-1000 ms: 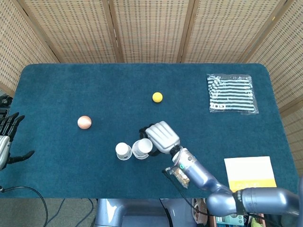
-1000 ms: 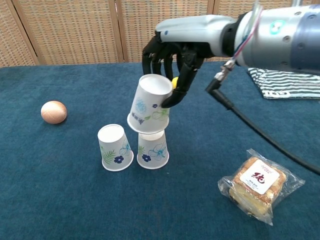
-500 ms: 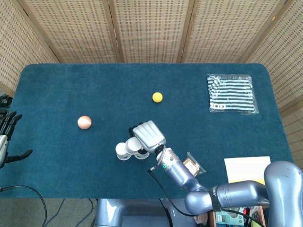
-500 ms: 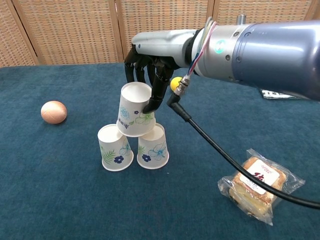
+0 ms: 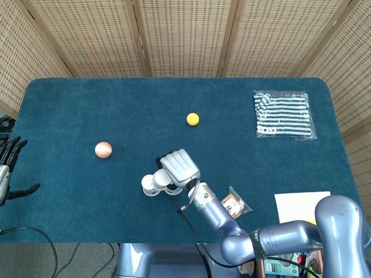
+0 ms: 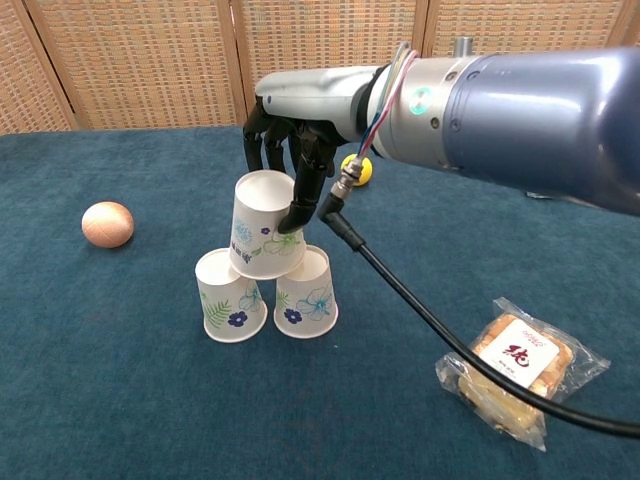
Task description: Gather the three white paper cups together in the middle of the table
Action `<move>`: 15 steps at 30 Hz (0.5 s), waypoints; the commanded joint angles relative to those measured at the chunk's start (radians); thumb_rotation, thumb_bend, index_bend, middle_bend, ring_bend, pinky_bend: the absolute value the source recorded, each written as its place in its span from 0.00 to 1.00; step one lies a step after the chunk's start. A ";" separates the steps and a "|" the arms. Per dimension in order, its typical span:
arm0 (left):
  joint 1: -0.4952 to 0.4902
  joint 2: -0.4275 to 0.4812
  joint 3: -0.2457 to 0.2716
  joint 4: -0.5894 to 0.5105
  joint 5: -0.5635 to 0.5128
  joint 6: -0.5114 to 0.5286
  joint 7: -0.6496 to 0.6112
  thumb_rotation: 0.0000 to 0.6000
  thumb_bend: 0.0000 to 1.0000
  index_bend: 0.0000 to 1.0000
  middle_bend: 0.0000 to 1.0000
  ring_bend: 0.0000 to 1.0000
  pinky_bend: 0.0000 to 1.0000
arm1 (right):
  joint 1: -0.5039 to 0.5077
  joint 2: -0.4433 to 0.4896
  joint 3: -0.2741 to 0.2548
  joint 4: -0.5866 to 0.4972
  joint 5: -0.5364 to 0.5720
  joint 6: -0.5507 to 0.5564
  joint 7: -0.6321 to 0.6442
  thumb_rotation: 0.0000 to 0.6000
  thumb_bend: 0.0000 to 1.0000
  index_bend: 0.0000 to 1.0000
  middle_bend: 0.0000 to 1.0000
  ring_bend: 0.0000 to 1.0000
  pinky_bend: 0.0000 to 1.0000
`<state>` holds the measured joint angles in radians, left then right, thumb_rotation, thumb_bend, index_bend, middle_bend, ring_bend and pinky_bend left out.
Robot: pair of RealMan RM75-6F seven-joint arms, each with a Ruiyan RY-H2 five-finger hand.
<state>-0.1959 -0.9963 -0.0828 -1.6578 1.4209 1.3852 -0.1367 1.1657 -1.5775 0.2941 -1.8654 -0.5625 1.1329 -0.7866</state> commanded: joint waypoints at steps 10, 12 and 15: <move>0.000 0.005 -0.005 -0.001 -0.005 -0.005 -0.008 1.00 0.18 0.00 0.00 0.00 0.00 | 0.011 0.018 -0.008 -0.024 0.014 -0.028 0.007 1.00 0.00 0.09 0.06 0.09 0.15; 0.001 0.006 -0.005 0.000 -0.006 -0.006 -0.011 1.00 0.18 0.00 0.00 0.00 0.00 | 0.009 0.021 -0.007 -0.034 0.002 -0.021 0.016 1.00 0.00 0.07 0.03 0.08 0.13; 0.000 0.006 -0.004 0.000 -0.004 -0.009 -0.012 1.00 0.18 0.00 0.00 0.00 0.00 | 0.000 0.033 -0.004 -0.056 -0.017 -0.008 0.031 1.00 0.00 0.07 0.02 0.07 0.11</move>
<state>-0.1957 -0.9899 -0.0874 -1.6575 1.4172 1.3764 -0.1488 1.1699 -1.5503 0.2885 -1.9138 -0.5720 1.1190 -0.7618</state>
